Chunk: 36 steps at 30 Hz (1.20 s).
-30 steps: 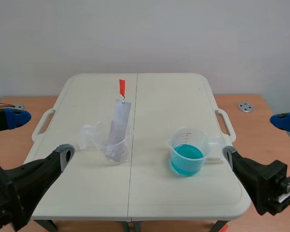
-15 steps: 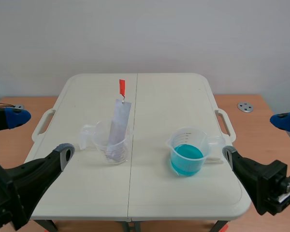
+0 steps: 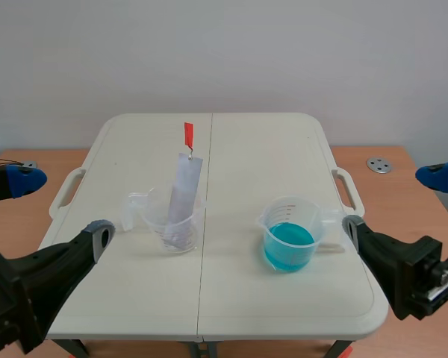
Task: Hold the metal plate by the orange handle, dip it into the blue solution, take it out and point at it, then put the plate back in the beaker on the left.
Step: 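Lift the metal plate out of the left beaker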
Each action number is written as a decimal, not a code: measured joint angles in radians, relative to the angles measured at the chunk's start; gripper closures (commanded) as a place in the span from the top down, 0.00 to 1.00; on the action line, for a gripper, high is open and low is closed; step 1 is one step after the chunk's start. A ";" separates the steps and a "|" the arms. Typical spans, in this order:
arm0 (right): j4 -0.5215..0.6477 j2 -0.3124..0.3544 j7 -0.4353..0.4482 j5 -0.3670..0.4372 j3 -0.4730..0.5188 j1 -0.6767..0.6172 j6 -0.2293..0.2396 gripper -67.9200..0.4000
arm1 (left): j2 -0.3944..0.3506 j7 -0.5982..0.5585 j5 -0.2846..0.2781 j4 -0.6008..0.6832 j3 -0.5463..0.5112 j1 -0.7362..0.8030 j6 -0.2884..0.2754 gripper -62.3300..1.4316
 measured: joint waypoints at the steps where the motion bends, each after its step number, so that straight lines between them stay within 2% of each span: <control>1: 0.000 0.000 0.000 0.000 0.000 0.003 0.000 0.98 | 0.000 0.000 0.000 0.000 0.000 0.000 0.001 1.00; 10: 0.000 0.000 -0.013 0.000 -0.006 0.069 0.007 0.98 | 0.000 0.000 0.000 0.000 0.000 0.000 0.007 1.00; 16: 0.000 0.000 -0.045 0.000 -0.061 0.134 0.007 0.98 | 0.000 0.000 0.000 0.000 0.000 0.000 0.007 1.00; 18: 0.000 0.000 -0.064 0.000 -0.080 0.156 0.007 0.98 | 0.000 0.000 0.000 0.000 0.000 0.000 0.007 0.72; 21: 0.000 0.000 -0.088 0.000 -0.116 0.197 0.007 0.98 | 0.000 0.001 0.000 0.000 0.000 0.000 0.007 0.24; 22: 0.000 0.000 -0.092 0.000 -0.129 0.212 0.007 0.98 | 0.000 0.005 0.000 0.000 0.000 0.000 0.007 0.11; 23: 0.000 0.000 -0.101 0.000 -0.141 0.227 0.007 0.98 | 0.000 0.019 0.001 0.000 0.000 0.000 0.008 0.05; 32: -0.020 0.000 -0.142 0.000 -0.261 0.352 0.006 0.98 | 0.000 0.049 0.003 0.000 0.000 0.000 0.008 0.07; 36: -0.060 -0.018 -0.154 0.000 -0.306 0.410 0.006 0.98 | 0.000 0.155 0.015 0.000 0.000 0.003 0.021 0.07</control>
